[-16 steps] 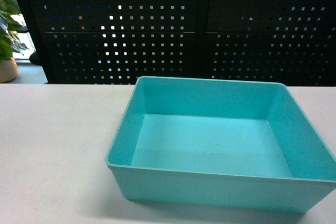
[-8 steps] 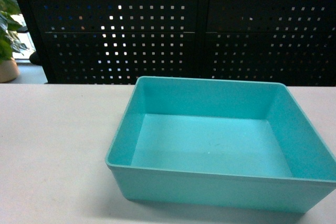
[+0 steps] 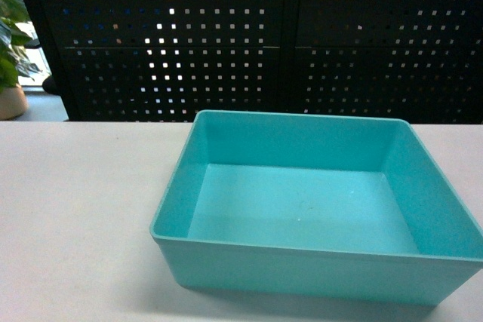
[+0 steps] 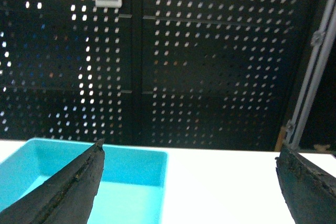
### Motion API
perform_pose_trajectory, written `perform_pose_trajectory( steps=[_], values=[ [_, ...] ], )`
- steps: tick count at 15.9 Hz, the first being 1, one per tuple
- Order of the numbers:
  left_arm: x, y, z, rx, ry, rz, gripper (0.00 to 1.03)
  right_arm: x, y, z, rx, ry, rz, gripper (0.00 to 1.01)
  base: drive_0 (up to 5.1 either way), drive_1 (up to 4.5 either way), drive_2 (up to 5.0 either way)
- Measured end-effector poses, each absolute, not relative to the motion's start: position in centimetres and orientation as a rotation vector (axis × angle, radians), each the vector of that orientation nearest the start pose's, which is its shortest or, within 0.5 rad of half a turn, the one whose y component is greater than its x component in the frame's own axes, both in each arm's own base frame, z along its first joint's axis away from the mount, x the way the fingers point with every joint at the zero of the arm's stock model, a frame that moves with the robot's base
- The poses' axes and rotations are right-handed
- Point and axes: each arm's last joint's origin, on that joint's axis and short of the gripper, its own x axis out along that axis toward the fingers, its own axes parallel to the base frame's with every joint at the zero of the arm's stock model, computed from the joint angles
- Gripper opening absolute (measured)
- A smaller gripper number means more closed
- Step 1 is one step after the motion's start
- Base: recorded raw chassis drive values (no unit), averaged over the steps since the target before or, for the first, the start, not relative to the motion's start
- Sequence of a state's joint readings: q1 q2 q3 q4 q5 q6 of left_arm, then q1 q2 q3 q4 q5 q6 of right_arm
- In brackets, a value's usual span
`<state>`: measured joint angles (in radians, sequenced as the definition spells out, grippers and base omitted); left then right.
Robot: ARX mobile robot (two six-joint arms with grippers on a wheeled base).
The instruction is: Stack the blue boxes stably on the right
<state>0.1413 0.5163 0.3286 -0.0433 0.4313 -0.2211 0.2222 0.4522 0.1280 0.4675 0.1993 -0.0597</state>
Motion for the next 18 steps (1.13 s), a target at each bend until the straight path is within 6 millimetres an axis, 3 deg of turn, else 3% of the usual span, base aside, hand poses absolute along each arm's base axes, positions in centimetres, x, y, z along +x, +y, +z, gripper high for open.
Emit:
perform_pose_trajectory(
  steps=[1, 2, 3, 6, 11, 14, 18],
  values=[
    [16.3, 0.2, 24.4, -0.341, 0.433, -0.429, 0.98, 17.2, 2.9, 22.5, -0.025, 0.09, 0.079, 0.98, 0.0, 0.0, 0.0],
    [19.4, 0.5, 23.7, -0.448, 0.675, -0.49, 0.98, 21.5, 3.2, 22.3, 0.054, 0.336, 0.129, 0.98, 0.0, 0.0, 0.0],
    [26.7, 2.6, 19.6, -0.476, 0.833, -0.406, 0.98, 29.4, 3.4, 20.1, 0.27, 0.617, 0.029, 0.98, 0.0, 0.0, 0.0],
    [26.6, 2.6, 20.6, -0.439, 0.775, -0.422, 0.98, 29.2, 3.3, 21.1, 0.311, 0.58, 0.019, 0.98, 0.0, 0.0, 0.0],
    [26.6, 2.6, 20.5, -0.442, 0.781, -0.42, 0.98, 29.9, 3.3, 21.2, 0.308, 0.636, -0.028, 0.98, 0.0, 0.0, 0.0],
    [26.6, 2.6, 20.4, -0.442, 0.782, -0.421, 0.98, 35.6, 4.3, 22.5, 0.311, 0.809, -0.027, 0.98, 0.0, 0.0, 0.0],
    [26.6, 2.6, 20.4, -0.442, 0.782, -0.421, 0.98, 40.0, 5.5, 23.6, 0.218, 1.023, 0.047, 0.98, 0.0, 0.0, 0.0]
  ],
)
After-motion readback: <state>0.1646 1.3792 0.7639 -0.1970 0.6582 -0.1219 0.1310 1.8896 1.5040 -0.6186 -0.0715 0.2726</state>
